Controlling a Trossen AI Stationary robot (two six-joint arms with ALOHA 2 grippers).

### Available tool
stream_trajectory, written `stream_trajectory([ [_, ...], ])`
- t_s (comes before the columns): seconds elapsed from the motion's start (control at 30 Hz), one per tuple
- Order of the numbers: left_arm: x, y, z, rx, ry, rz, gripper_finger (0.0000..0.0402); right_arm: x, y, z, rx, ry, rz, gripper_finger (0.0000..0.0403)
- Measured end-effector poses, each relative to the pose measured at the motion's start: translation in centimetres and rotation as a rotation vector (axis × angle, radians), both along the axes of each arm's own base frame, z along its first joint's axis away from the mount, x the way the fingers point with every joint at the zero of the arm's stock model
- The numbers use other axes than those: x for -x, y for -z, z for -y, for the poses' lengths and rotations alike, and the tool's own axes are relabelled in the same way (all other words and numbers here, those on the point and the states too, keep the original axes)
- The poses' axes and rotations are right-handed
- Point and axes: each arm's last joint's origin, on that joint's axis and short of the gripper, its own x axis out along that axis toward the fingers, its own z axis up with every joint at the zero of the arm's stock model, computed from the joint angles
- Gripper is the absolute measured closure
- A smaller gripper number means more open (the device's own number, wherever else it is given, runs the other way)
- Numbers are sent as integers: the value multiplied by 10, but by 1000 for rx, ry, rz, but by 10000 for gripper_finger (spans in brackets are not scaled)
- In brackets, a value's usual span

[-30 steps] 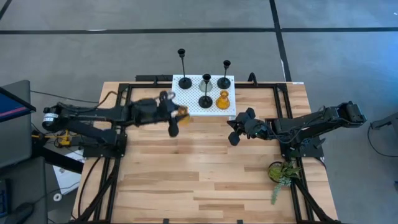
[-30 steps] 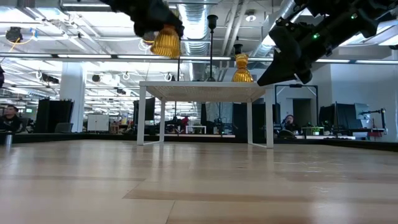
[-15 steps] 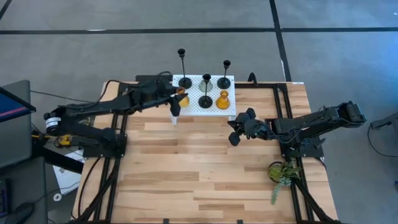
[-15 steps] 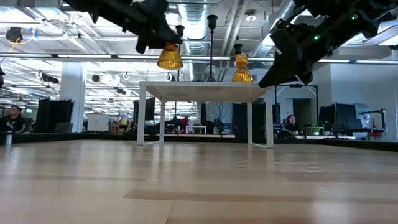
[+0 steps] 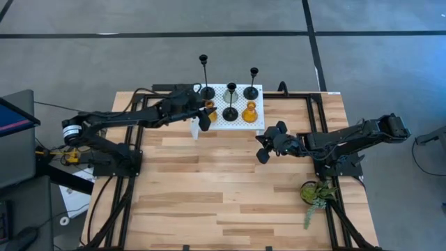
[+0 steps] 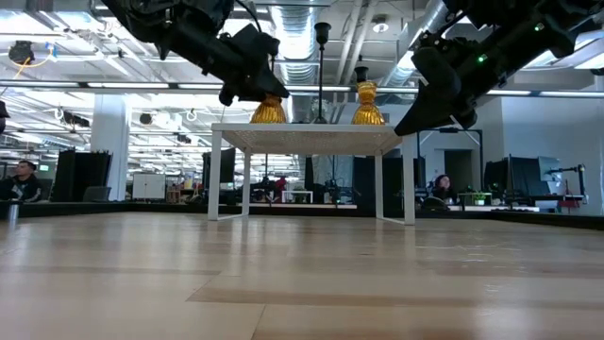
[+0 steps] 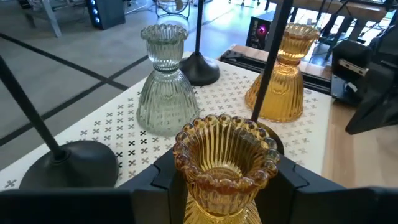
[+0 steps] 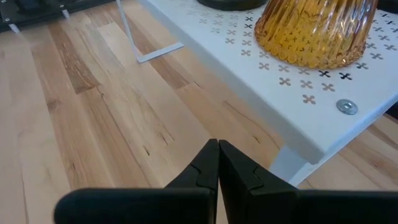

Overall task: Pick & Place candle stick holders
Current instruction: Put the yellow glass candle holder on the shelf

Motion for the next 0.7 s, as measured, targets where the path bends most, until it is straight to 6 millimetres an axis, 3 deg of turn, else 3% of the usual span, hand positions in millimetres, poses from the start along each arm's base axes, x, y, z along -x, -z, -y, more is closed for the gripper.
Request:
stream_trajectory([
  [0.37,1,0,-4,-10,-47,0,265,0,0,0,0,0,0,402],
  [0.7,1,14,-6,-16,-68,24,257,0,0,0,0,1,1,402],
])
